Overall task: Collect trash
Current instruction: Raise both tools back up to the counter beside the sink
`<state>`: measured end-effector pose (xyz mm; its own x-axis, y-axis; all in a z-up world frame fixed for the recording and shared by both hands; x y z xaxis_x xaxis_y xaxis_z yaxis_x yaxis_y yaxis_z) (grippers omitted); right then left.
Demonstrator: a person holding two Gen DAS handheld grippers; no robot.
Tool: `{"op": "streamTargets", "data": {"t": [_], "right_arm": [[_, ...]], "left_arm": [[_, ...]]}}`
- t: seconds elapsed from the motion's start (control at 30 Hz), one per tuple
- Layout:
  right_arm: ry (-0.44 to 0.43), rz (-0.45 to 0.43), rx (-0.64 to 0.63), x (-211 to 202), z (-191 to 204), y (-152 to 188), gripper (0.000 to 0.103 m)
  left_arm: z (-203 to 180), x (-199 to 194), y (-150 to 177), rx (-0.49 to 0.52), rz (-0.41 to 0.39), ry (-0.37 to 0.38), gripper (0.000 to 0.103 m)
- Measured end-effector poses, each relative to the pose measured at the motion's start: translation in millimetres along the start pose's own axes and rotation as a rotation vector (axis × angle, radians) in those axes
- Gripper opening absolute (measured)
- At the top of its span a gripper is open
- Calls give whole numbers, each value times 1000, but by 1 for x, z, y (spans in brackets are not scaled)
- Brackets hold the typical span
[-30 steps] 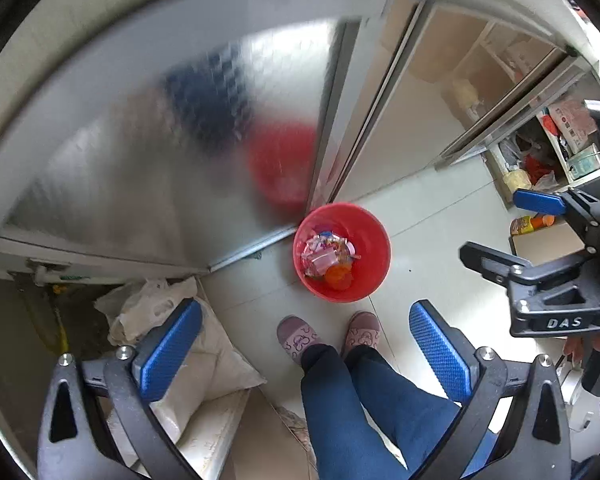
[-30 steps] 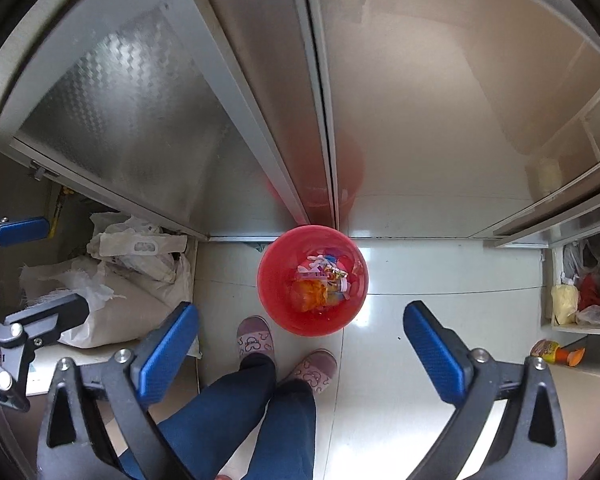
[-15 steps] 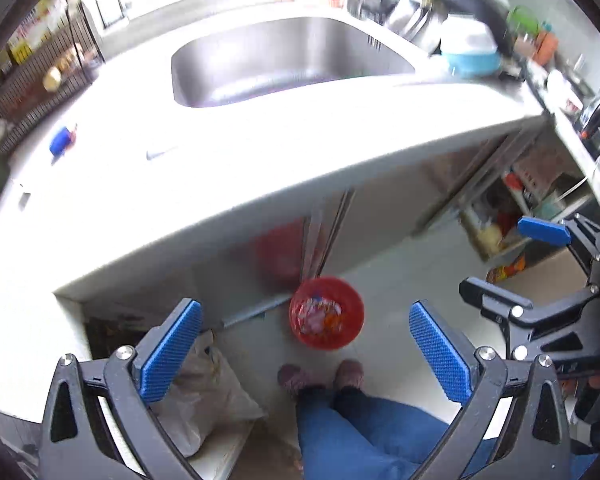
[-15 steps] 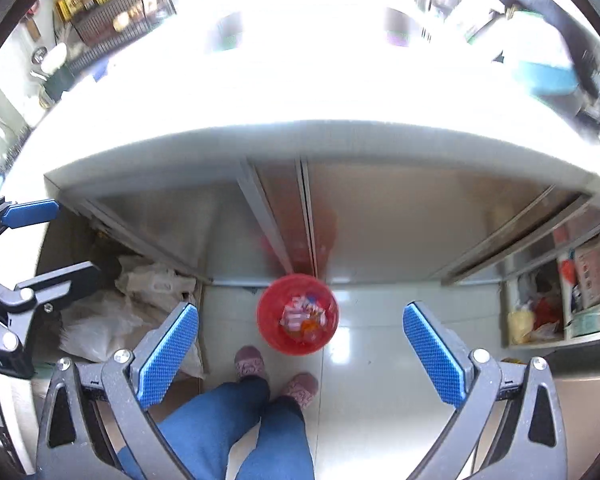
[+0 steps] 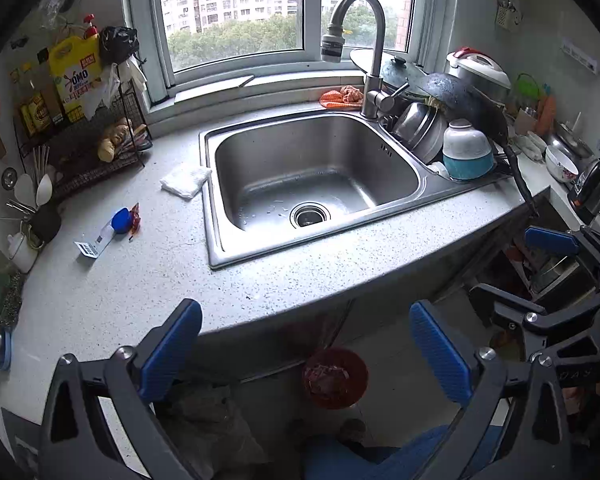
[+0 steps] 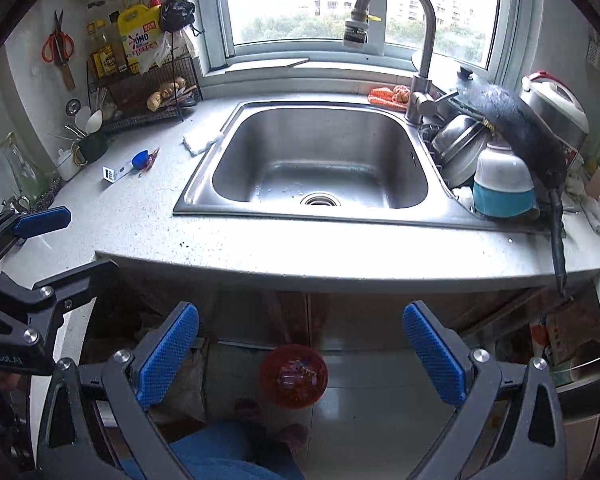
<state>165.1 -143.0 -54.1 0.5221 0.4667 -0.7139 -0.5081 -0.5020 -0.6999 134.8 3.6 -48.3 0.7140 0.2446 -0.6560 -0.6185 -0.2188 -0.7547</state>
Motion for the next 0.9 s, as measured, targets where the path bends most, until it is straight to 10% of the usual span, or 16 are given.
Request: {"op": "streamTargets", "data": {"t": [0.47,0.9], "right_arm": [[-76,-57,-54,21,25,-58,103],[-196,10,-153,121,106,-136,102]], "left_arm": [[51,8,-32,-41,-14,-85,103],[182,64,-66,-120,47,-197,103]]}}
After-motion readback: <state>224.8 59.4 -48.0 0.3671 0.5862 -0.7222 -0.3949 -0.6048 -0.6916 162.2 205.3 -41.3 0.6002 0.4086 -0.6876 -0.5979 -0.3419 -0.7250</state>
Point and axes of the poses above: each gripper's, at about its wrist camera, not at the fingertips, and x roughly the way its jaws point, z to its left, y to its underside, the point moved 1 cm from there along x, roughly the way its jaws point, and after that the axes turned 10 degrees about -z, right-handed, at the moved point
